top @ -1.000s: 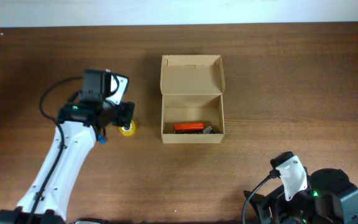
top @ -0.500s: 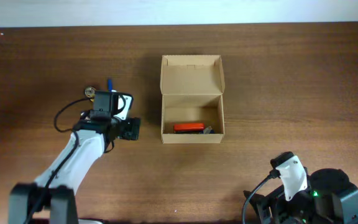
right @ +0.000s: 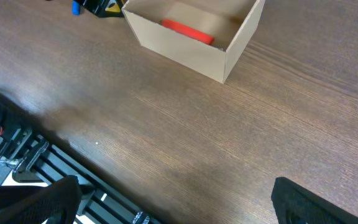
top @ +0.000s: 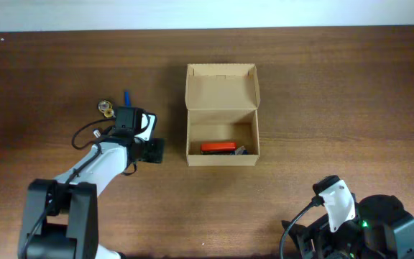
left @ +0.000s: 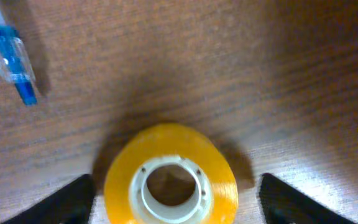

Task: Pack container
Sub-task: 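Move the left gripper over the yellow tape roll and grasp it, then carry the tape roll into the box and release it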

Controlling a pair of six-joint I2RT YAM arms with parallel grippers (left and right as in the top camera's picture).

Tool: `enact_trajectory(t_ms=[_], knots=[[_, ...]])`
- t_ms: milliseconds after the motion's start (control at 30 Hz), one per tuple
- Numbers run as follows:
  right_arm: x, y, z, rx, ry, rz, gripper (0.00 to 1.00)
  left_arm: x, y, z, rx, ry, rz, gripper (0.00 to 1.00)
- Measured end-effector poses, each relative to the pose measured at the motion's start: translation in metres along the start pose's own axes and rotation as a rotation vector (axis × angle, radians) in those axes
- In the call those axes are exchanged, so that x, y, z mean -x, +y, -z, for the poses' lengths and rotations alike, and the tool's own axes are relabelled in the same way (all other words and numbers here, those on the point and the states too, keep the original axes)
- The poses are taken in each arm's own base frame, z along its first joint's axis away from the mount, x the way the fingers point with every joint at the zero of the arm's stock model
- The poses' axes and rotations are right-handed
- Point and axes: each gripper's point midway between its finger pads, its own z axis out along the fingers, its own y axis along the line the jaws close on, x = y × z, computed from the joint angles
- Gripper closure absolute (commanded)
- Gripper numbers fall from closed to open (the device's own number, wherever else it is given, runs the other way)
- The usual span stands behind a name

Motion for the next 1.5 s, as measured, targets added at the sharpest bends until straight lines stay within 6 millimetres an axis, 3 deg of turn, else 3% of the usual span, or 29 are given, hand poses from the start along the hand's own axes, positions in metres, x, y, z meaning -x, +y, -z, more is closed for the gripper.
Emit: enact_trajectory(t_ms=[100, 233, 533, 700, 767, 833, 900, 1000, 1167, 1233, 1367, 1500], knots=[[0.000, 0.000, 0.000, 0.000, 0.000, 0.000, 0.01, 0.003, 0.001, -0.002, 0.003, -0.010, 0.008, 0.48], [0.000, 0.000, 0.000, 0.000, 0.000, 0.000, 0.01, 0.004, 0.001, -0.002, 0.004, -0.014, 0.014, 0.56], [0.000, 0.000, 0.000, 0.000, 0.000, 0.000, 0.01, 0.013, 0.000, 0.008, 0.001, 0.017, 0.037, 0.61], [0.000, 0.000, 0.000, 0.000, 0.000, 0.000, 0.01, 0.078, 0.001, 0.043, 0.005, -0.113, 0.034, 0.65], [0.000, 0.000, 0.000, 0.000, 0.000, 0.000, 0.01, 0.115, -0.001, 0.071, 0.004, -0.219, 0.024, 0.65], [0.000, 0.000, 0.000, 0.000, 0.000, 0.000, 0.01, 0.138, -0.009, 0.094, -0.003, -0.296, 0.006, 0.65], [0.000, 0.000, 0.000, 0.000, 0.000, -0.001, 0.01, 0.156, -0.026, 0.112, -0.024, -0.359, -0.034, 0.65], [0.000, 0.000, 0.000, 0.000, 0.000, 0.000, 0.01, 0.166, -0.072, 0.124, -0.080, -0.409, -0.143, 0.65], [0.000, 0.000, 0.000, 0.000, 0.000, 0.000, 0.01, 0.160, -0.168, 0.137, -0.198, -0.478, -0.380, 0.65], [0.000, 0.000, 0.000, 0.000, 0.000, 0.000, 0.01, 0.154, -0.195, 0.140, -0.235, -0.489, -0.445, 0.65], [0.000, 0.000, 0.000, 0.000, 0.000, 0.000, 0.01, 0.143, -0.225, 0.131, -0.291, -0.469, -0.522, 0.67], [0.000, 0.000, 0.000, 0.000, 0.000, 0.000, 0.01, 0.138, -0.244, 0.103, -0.322, -0.409, -0.561, 0.67]])
